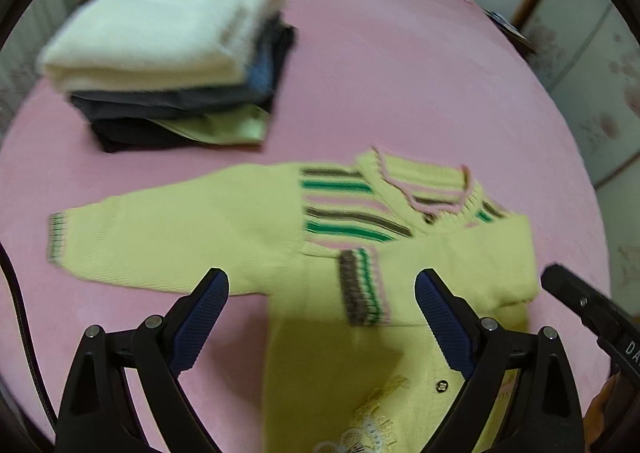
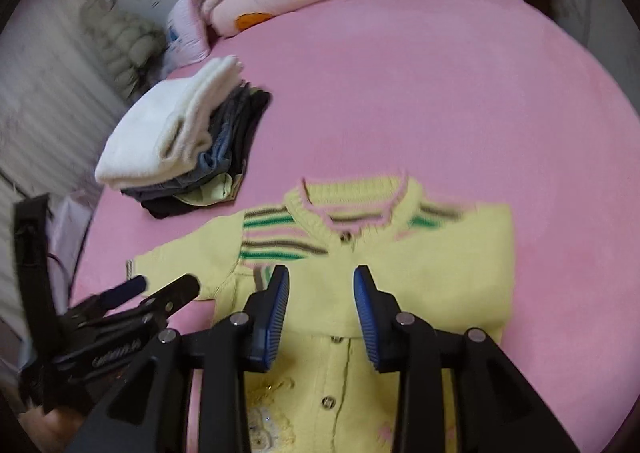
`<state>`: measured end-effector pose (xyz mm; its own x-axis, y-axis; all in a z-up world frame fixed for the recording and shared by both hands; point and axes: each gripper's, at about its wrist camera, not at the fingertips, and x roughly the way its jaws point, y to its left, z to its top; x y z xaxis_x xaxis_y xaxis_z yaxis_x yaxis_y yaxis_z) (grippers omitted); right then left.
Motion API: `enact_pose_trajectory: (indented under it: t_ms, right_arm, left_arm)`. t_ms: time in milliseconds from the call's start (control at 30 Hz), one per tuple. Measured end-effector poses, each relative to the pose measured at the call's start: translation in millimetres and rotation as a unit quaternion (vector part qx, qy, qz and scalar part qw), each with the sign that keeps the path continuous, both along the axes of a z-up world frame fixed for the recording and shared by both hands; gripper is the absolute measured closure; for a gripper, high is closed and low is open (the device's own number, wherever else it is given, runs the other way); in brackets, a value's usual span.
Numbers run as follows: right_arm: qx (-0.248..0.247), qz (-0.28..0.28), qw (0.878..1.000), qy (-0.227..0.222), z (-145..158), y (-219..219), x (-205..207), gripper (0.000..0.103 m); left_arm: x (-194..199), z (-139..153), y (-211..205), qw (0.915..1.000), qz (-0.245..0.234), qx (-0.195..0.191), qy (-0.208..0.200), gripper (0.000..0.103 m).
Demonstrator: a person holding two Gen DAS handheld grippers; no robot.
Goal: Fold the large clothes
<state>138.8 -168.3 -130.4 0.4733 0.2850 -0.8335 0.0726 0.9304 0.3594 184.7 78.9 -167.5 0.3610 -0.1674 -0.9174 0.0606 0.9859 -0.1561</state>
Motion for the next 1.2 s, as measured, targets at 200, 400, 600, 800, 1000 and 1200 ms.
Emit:
enact_pose_trajectory:
  t_ms: [200, 400, 600, 800, 1000, 1200]
  right_arm:
    - [-0.007, -0.078, 0.995, 0.061, -35.3, -42.9, -40.7, 0.07]
    - [-0.016, -0.113, 0.99, 0.087, -63.5, -72.0, -48.7, 0.07]
    - [-0.08, -0.063, 0.991, 0.092, -90.9, -78.2, -28.2, 0.07]
    - [-0.121, -0.022, 0.99, 0.073, -96.2, -79.6, -10.7, 0.07]
    - [-0.123, -0.025, 0.991, 0.035, -90.4, -82.1, -7.9, 0.089]
    - [-0.148, -0.032, 0.987, 0.056, -109.0, -77.8, -14.3, 0.081]
  left_arm:
    - [14.6, -41.2, -19.2, 0.9973, -0.03, -0.038, 0.055, 0.039]
    - [26.0, -75.3, -32.7, 0.9952, -0.037, -0.045, 0.079, 0.039]
    - [33.9, -84.4, -52.3, 0.9951, -0.036, -0.032, 0.086, 0.09]
    - [36.1, -69.4, -80.4, 0.997, -0.051, -0.016, 0.056, 0.095]
    - [47.9, -43.7, -87.3, 0.9994, -0.023, 0.004, -0.025, 0.095]
    - [62.2, -105.4, -92.4, 0.9977, -0.018, 0.057, 0.031, 0.089]
